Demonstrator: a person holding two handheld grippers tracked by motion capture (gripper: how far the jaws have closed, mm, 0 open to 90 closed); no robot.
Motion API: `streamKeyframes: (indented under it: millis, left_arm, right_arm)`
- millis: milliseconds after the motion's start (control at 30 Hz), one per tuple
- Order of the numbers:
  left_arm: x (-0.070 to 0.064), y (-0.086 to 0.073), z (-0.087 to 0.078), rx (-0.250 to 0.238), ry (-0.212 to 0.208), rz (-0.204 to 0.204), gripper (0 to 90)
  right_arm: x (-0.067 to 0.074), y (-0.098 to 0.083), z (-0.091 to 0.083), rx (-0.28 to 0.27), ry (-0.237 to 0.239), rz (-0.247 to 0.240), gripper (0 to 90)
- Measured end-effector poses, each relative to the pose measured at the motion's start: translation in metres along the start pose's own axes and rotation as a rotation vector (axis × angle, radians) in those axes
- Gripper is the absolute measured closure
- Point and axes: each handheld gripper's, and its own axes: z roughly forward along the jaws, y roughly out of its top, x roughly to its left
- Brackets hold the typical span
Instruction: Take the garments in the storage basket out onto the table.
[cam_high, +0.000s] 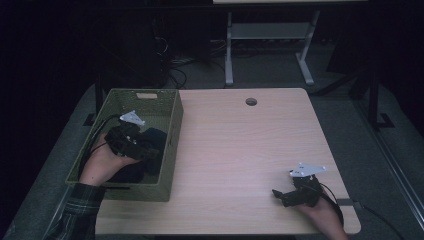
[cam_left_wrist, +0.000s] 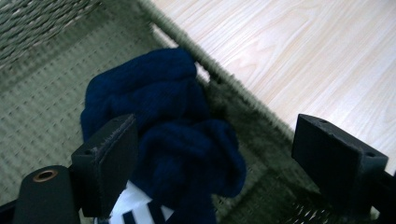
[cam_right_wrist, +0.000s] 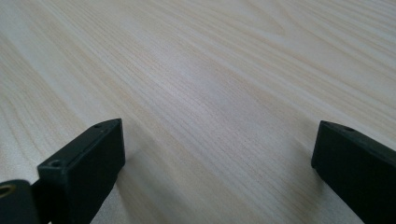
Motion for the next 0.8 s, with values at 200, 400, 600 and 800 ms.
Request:
streamKeyframes:
  millis: [200, 400, 600, 800]
  left_arm:
    - [0.005, -0.008, 0.002, 0.028, 0.017, -0.014, 14.4]
    - [0.008, -0.017, 0.011, 0.056, 0.033, -0.028, 14.2]
    - [0.011, -0.023, 0.020, 0.081, 0.038, -0.041, 14.2]
    - [0.014, -0.028, 0.029, 0.116, 0.045, -0.049, 14.2]
  right_arm:
    - [0.000, 0.000, 0.000, 0.001, 0.000, 0.000, 2.2]
    - [0.000, 0.000, 0.000, 0.001, 0.000, 0.000, 2.2]
    - [0.000, 0.000, 0.000, 0.002, 0.000, 0.000, 2.2]
    - [0.000, 0.000, 0.000, 0.001, 0.000, 0.000, 2.2]
